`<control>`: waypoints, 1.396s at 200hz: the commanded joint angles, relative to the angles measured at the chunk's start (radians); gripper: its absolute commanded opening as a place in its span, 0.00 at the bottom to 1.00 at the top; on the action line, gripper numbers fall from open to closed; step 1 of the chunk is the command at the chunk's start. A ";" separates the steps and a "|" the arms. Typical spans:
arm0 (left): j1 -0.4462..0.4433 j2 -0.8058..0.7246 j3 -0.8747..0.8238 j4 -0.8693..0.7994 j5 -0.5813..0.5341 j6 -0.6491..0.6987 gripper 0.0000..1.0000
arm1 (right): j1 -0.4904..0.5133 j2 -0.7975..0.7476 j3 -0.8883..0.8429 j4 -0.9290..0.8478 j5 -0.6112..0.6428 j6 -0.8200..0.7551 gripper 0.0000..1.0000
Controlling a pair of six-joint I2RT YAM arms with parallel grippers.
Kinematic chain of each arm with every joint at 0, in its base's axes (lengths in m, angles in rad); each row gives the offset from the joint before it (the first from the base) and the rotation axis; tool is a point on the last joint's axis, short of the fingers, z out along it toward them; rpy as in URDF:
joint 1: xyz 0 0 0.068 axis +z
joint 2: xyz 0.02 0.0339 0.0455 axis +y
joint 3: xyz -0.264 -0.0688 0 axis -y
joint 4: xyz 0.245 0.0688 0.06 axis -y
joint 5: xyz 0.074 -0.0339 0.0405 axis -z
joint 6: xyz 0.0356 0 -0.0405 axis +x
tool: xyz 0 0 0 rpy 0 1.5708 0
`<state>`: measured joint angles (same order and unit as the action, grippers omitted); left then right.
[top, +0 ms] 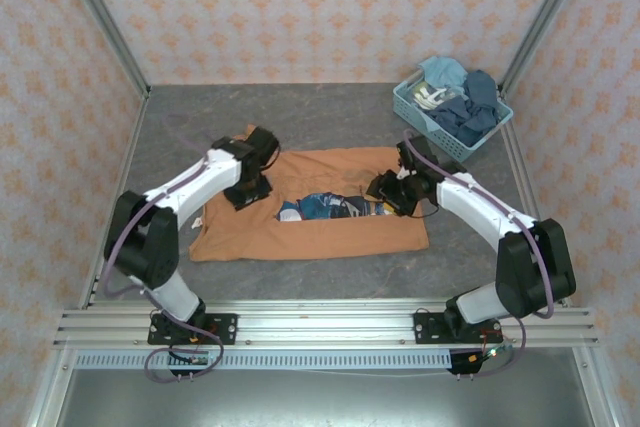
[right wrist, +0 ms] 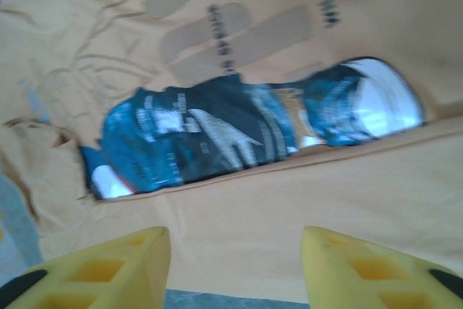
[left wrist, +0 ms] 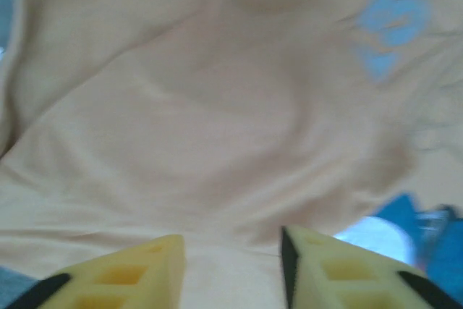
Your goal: Fold and stack the t-shirts
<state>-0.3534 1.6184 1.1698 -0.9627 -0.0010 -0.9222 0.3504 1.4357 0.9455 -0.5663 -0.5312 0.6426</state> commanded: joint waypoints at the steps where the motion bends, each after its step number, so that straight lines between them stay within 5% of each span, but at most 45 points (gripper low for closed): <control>1: 0.098 -0.084 -0.149 -0.045 0.031 -0.055 0.30 | -0.040 -0.009 -0.047 -0.116 0.085 -0.013 0.46; 28: 0.226 -0.182 -0.316 -0.015 0.075 -0.066 0.21 | -0.076 0.007 -0.091 -0.167 0.114 -0.016 0.44; 98: 0.437 -0.138 -0.485 0.067 0.060 -0.123 0.20 | -0.096 0.180 -0.114 -0.220 0.181 -0.026 0.38; 186: 0.524 -0.297 -0.566 -0.080 0.004 -0.212 0.20 | -0.004 0.220 -0.135 -0.382 0.019 -0.082 0.43; 237: 0.497 -0.266 -0.232 -0.110 -0.047 -0.185 0.43 | -0.007 0.042 0.025 -0.381 0.203 -0.031 0.56; 279: 0.446 0.093 0.200 0.059 0.071 -0.003 0.45 | -0.073 0.187 0.208 -0.208 0.204 -0.072 0.53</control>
<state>0.1139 1.5173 1.1820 -1.0264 0.0113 -1.0519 0.3126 1.5230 1.0668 -0.8825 -0.3847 0.5972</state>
